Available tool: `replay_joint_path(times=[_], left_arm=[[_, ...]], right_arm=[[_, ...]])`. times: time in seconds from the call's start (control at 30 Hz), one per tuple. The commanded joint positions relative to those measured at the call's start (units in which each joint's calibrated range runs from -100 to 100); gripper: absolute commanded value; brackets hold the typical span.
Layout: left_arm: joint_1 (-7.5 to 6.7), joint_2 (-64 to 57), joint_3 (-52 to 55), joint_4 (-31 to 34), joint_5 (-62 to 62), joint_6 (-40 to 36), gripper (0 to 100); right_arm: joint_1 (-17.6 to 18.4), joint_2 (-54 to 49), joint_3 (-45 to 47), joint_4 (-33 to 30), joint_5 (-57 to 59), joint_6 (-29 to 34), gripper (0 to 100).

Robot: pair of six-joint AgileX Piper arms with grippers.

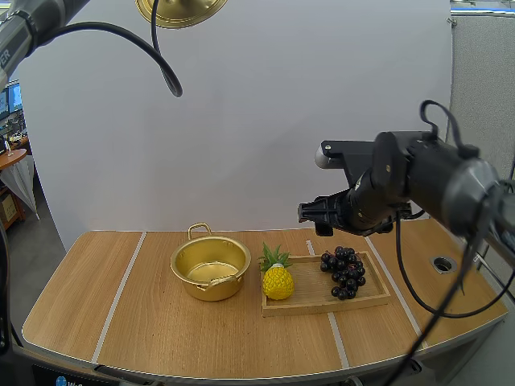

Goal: Open the pot, put the grape inside, and close it

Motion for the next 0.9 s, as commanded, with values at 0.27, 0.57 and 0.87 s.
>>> replay_joint_path(times=[0.27,0.57,0.87], left_arm=[[-0.05,-0.31,-0.46,0.1,-2.34,-0.6,0],[-0.05,-0.31,-0.46,0.1,-2.34,-0.6,0],[-0.05,-0.31,-0.46,0.1,-2.34,-0.6,0]], right_arm=[[-7.92,12.9,-1.37,9.62,-7.18,-13.8,100],[-9.87,21.14,-1.37,15.42,-8.54,-23.61,100],[-9.87,26.98,-1.37,14.55,-15.15,-24.9,100]])
